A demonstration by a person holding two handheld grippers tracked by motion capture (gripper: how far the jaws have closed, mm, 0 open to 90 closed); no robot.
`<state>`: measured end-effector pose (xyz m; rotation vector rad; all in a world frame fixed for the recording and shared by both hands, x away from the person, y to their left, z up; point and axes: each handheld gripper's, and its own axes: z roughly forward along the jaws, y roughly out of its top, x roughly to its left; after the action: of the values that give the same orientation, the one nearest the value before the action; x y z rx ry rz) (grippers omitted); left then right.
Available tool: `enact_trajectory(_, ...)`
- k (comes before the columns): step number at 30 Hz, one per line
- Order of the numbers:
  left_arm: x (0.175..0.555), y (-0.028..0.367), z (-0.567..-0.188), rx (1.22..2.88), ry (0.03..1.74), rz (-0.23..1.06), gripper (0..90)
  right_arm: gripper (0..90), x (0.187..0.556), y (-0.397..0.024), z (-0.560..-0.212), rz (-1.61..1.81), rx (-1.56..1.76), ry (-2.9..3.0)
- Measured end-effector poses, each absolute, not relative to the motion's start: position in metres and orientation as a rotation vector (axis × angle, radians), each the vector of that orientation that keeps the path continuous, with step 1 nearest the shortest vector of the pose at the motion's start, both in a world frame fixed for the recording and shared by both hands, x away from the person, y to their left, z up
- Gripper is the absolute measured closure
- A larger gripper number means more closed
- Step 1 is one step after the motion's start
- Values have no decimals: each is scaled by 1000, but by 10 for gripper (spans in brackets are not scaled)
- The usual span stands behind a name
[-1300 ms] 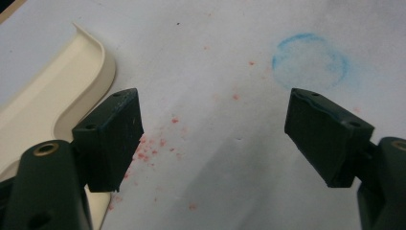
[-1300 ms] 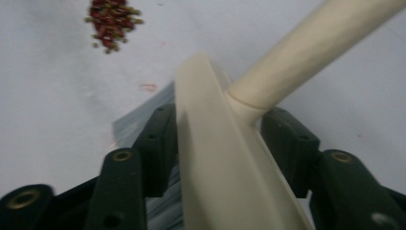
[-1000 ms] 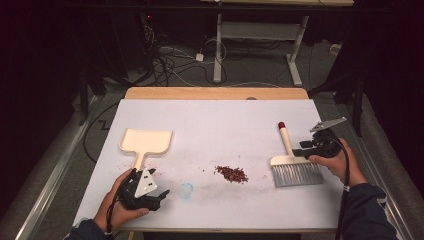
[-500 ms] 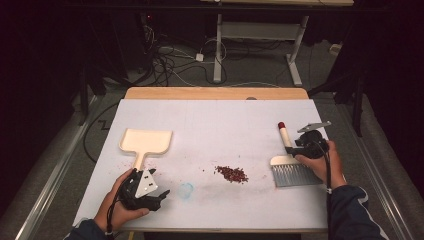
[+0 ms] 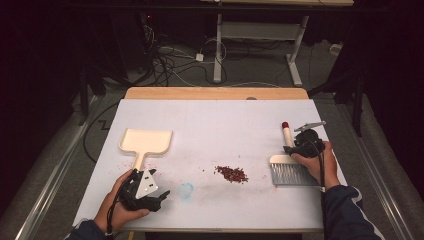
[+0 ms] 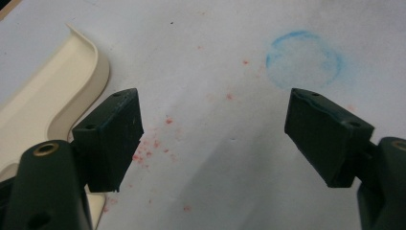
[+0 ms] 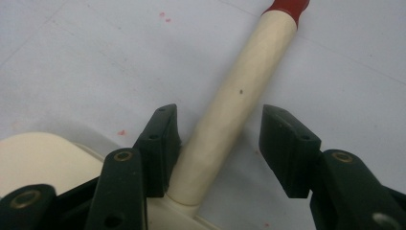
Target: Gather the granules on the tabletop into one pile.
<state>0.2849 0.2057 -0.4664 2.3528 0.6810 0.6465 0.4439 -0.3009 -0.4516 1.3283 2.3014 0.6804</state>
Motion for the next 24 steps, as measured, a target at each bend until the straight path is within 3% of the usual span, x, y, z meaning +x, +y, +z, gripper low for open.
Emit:
enact_trajectory(8, 285, 207, -465, 2335, 688, 655, 199, 420, 434, -302, -431, 866, 1236, 2193)
enact_trajectory(24, 289, 209, -459, 2289, 696, 677, 198, 267, 377, -287, -387, 1174, 962, 1995)
